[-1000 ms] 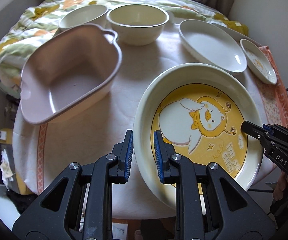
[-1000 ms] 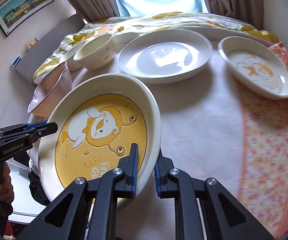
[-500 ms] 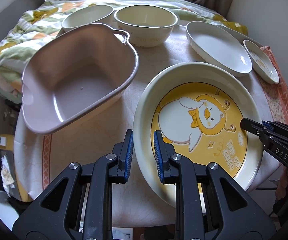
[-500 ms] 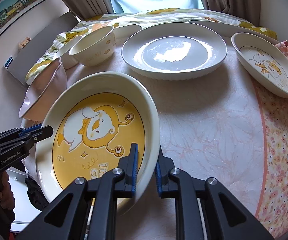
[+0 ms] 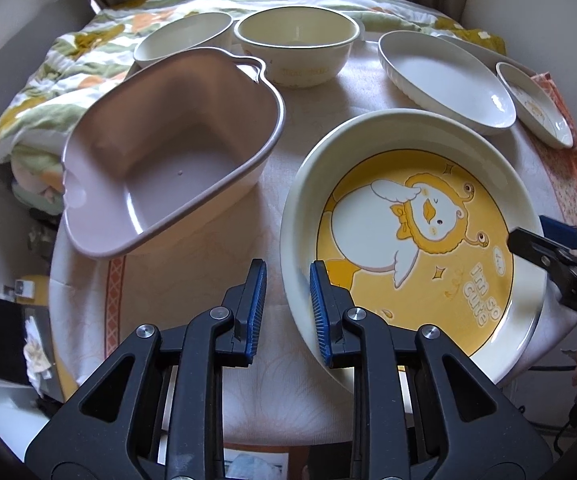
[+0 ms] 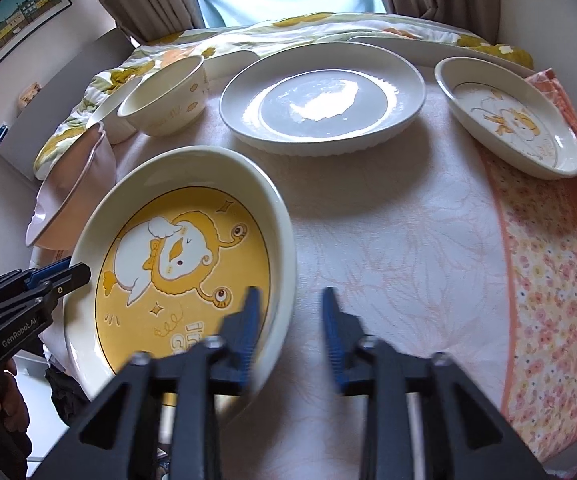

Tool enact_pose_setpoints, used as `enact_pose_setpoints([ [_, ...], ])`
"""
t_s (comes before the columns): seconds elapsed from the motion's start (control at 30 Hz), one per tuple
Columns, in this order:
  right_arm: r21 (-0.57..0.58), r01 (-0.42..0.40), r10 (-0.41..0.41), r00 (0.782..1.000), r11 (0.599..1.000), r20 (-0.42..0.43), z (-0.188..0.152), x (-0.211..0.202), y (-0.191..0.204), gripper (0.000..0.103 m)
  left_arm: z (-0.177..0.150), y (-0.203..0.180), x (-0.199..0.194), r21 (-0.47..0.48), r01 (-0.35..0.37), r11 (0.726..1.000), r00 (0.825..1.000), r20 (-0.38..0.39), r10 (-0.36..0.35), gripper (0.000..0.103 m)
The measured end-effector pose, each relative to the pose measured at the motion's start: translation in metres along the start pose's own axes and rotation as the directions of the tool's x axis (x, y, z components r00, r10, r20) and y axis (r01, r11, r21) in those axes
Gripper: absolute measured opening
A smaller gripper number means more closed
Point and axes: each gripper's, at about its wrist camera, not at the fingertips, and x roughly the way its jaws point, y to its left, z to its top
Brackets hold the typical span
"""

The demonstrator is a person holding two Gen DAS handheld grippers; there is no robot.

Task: Organize plates and bowls
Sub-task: 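Lift the yellow plate with the right gripper and carry it across the table, then lower the yellow plate onto the cloth and open the right gripper, then grasp the rim of the large plain white plate with the right gripper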

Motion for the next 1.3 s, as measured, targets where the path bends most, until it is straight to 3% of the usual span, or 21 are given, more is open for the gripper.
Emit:
enact_pose_setpoints([
  [0.03,0.008,-0.008,0.008,1.000,1.000,0.007,-0.001,-0.002,-0.001,0.096,-0.001,0.000,0.000,-0.003,0.000,1.000,1.000,-0.005,0.000,0.026],
  [0.1,0.019,-0.015,0.014,0.999,1.000,0.041,-0.004,-0.009,-0.002,0.103,-0.003,0.002,0.001,-0.024,0.016,1.000,1.000,-0.012,-0.016,0.060],
  [0.13,0.018,-0.014,0.013,0.998,1.000,0.054,-0.005,-0.011,-0.002,0.102,-0.003,0.003,0.000,-0.039,0.020,0.999,1.000,-0.004,-0.020,0.096],
  [0.17,0.015,-0.010,0.009,0.998,1.000,0.063,-0.006,-0.013,-0.002,0.102,-0.004,0.004,-0.003,-0.048,0.021,0.999,1.000,0.016,-0.020,0.103],
  [0.47,-0.010,0.012,-0.011,0.994,1.000,0.111,0.003,-0.049,0.002,0.102,0.003,0.001,-0.047,-0.022,-0.003,1.000,0.998,0.061,0.004,0.103],
  [0.7,-0.041,0.054,-0.045,0.982,0.998,0.183,0.047,-0.119,0.004,0.103,0.046,0.005,-0.116,-0.026,0.066,0.997,0.976,0.211,-0.059,0.103],
  [0.83,-0.069,0.087,-0.068,0.967,0.994,0.244,0.071,-0.151,-0.005,0.103,0.074,-0.004,-0.133,-0.015,0.075,0.997,0.967,0.247,-0.069,0.103],
  [0.97,-0.146,0.147,-0.109,0.964,0.978,0.243,0.107,-0.157,-0.012,0.103,0.100,-0.014,-0.130,-0.054,0.124,0.991,0.967,0.230,-0.108,0.103],
  [1.1,-0.207,0.111,-0.065,0.974,0.972,0.217,0.139,-0.143,-0.030,0.103,0.118,-0.030,-0.106,-0.109,0.180,0.978,0.970,0.185,-0.158,0.103],
  [1.3,-0.295,0.002,0.031,0.994,0.955,0.106,0.187,-0.091,-0.069,0.102,0.143,-0.061,-0.056,-0.227,0.157,0.961,0.985,0.107,-0.135,0.103],
])
